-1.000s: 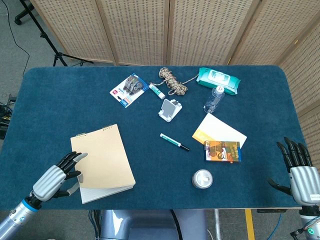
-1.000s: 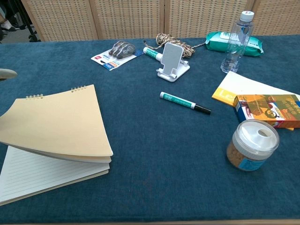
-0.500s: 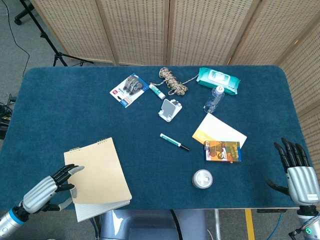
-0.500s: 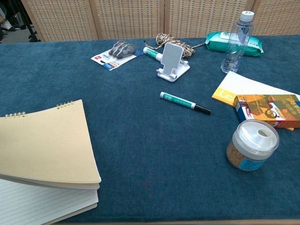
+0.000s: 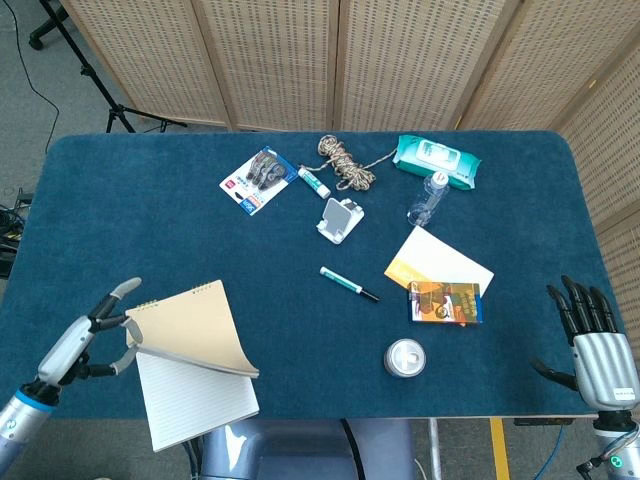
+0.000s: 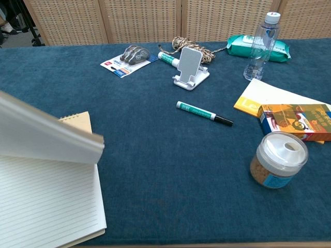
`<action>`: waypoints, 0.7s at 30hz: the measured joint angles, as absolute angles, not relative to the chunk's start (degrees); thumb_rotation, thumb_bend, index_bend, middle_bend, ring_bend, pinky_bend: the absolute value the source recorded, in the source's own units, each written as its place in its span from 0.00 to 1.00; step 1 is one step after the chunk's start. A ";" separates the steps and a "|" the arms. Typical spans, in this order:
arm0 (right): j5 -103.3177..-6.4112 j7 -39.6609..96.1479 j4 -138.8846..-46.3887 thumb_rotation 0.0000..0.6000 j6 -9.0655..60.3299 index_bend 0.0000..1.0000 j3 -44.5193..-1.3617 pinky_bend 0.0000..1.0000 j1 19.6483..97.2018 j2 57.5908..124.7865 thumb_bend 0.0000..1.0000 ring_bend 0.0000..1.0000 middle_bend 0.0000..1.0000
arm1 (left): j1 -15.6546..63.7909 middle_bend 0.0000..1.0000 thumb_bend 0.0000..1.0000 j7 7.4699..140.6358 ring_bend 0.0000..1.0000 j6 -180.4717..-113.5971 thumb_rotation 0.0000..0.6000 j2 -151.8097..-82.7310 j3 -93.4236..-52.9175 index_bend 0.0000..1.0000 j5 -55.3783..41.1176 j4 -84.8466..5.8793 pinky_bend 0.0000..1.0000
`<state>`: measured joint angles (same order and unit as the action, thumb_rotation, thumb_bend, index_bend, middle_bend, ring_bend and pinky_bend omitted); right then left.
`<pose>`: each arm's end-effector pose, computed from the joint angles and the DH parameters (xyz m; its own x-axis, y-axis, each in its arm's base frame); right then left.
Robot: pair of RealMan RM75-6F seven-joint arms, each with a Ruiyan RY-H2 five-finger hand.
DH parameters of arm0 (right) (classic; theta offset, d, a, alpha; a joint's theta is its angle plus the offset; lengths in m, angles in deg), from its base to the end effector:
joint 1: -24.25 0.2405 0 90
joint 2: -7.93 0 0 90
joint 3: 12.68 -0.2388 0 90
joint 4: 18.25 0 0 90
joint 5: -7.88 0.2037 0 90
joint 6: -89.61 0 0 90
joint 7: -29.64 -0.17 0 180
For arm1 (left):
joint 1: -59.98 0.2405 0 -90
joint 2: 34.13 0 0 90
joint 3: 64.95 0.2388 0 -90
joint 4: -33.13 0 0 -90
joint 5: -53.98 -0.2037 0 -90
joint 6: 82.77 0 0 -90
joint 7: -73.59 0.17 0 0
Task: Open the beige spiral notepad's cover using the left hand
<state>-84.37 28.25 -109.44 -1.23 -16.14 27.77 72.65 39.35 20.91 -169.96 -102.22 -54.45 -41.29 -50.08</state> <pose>-0.2757 -0.1990 0.1657 0.3790 0.0974 0.9203 -0.9164 -0.0987 0.3878 -0.2544 0.2321 0.1108 -0.3061 0.3583 0.8820 0.8926 -0.2141 0.3968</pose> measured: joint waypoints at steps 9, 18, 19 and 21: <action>-84.20 28.54 -109.37 1.00 -0.85 0.00 -16.13 0.00 27.92 72.83 0.00 0.00 0.00 | 36.24 0.00 0.62 19.26 0.00 -160.81 1.00 -102.08 -64.28 0.82 -27.67 -51.02 0.00; -83.76 28.60 -109.25 1.00 -0.49 0.00 -16.25 0.00 28.04 72.90 0.00 0.00 0.00 | 32.83 0.00 0.62 24.68 0.00 -151.32 1.00 -105.44 -73.27 0.82 -15.58 -44.43 0.00; -83.67 28.61 -109.21 1.00 -0.46 0.00 -16.27 0.00 28.05 72.92 0.00 0.00 0.00 | 32.50 0.00 0.62 25.35 0.00 -150.29 1.00 -105.81 -73.96 0.82 -14.39 -43.84 0.00; -83.53 28.64 -109.13 1.00 -0.41 0.00 -16.32 0.00 28.06 72.95 0.00 0.00 0.00 | 31.80 0.00 0.62 27.13 0.00 -148.35 1.00 -106.81 -75.58 0.82 -11.57 -42.30 0.00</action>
<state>-83.53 28.64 -109.13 -0.41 -16.32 28.06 72.95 31.80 27.13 -148.35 -106.81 -75.58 -11.57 -42.30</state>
